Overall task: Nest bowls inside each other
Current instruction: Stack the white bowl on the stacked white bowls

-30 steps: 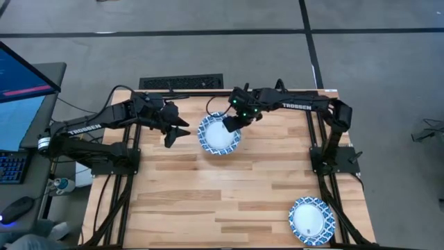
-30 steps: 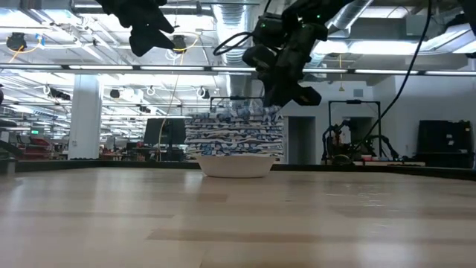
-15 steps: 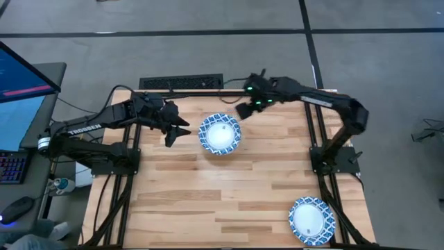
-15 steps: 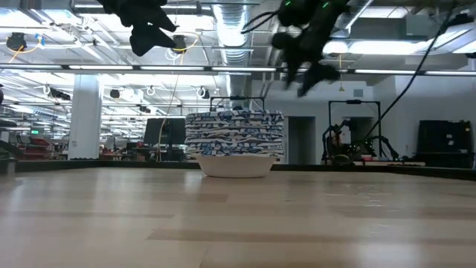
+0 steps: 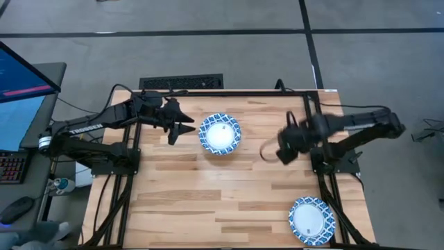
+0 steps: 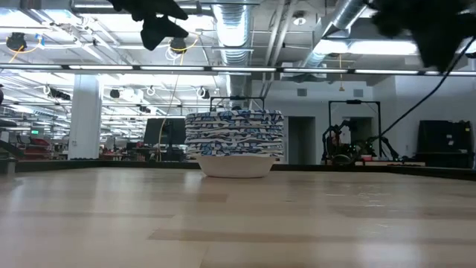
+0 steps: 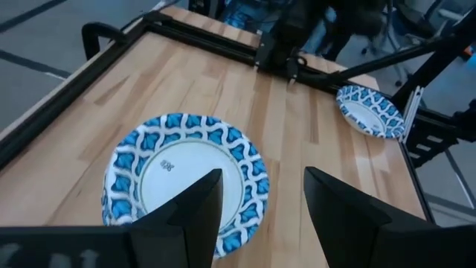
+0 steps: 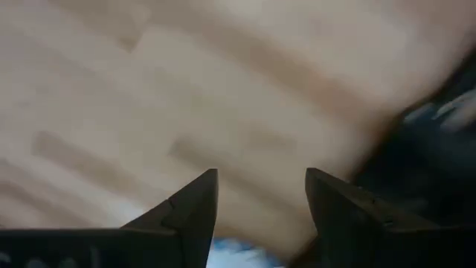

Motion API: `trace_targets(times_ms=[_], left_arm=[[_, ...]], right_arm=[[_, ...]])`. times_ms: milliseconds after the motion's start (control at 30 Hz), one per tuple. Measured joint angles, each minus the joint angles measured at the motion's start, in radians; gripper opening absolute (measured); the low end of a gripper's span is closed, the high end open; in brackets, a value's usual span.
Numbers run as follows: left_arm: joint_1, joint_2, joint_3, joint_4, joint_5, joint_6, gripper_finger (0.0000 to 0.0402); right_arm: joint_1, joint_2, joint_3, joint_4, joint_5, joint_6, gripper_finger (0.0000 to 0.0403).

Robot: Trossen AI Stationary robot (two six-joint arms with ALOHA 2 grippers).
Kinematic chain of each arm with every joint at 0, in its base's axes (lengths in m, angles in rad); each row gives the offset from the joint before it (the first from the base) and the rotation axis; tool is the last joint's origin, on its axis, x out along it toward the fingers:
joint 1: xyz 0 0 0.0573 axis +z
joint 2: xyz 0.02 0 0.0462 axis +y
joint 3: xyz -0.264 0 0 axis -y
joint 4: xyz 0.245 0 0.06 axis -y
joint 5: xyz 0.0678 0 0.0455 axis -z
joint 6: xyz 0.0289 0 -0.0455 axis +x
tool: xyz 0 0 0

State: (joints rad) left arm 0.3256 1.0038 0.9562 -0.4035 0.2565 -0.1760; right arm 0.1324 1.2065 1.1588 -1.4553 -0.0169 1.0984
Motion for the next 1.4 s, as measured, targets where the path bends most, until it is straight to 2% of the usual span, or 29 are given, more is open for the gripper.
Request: trace_targets(times_ms=[167,333,500,667,767,900,1000,1100,1200,1400], left_arm=[[-0.004,0.006,0.0,0.01,-0.007,-0.01,0.0181],[-0.004,0.013,0.0,0.006,-0.002,-0.027,0.0181],[-0.006,0.018,0.0,0.005,-0.007,-0.073,0.0181],[-0.006,0.018,0.0,0.005,-0.008,-0.095,0.0181],[-0.006,0.018,0.0,-0.001,-0.009,-0.071,0.0181],[-0.006,0.018,0.0,-0.004,-0.009,-0.03,0.0181],[-0.006,0.018,0.0,-0.004,-0.001,-0.014,0.0181],[-0.006,0.018,0.0,-0.005,0.031,-0.005,0.0181],[-0.006,0.018,0.0,-0.006,0.051,0.028,0.0181],[-0.006,0.018,0.0,-0.018,0.052,0.08,0.0181]], right_arm=[[0.286,-0.048,-0.146,0.231,-0.03,0.465,0.0225],[0.515,0.045,-0.164,0.298,-0.044,0.644,0.0224],[0.644,0.144,-0.163,0.325,-0.188,0.935,0.0224],[0.716,0.229,-0.161,0.545,-0.101,1.175,0.0224],[0.71,0.311,-0.146,0.659,-0.09,1.198,0.0224],[0.692,0.447,-0.06,0.674,-0.09,1.198,0.0224],[0.683,0.541,0.019,0.589,-0.11,1.199,0.0224],[0.667,0.606,0.111,0.402,-0.173,1.198,0.0224],[0.659,0.63,0.189,0.24,-0.189,1.199,0.0224],[0.653,0.633,0.238,0.235,-0.21,1.205,0.0224]])
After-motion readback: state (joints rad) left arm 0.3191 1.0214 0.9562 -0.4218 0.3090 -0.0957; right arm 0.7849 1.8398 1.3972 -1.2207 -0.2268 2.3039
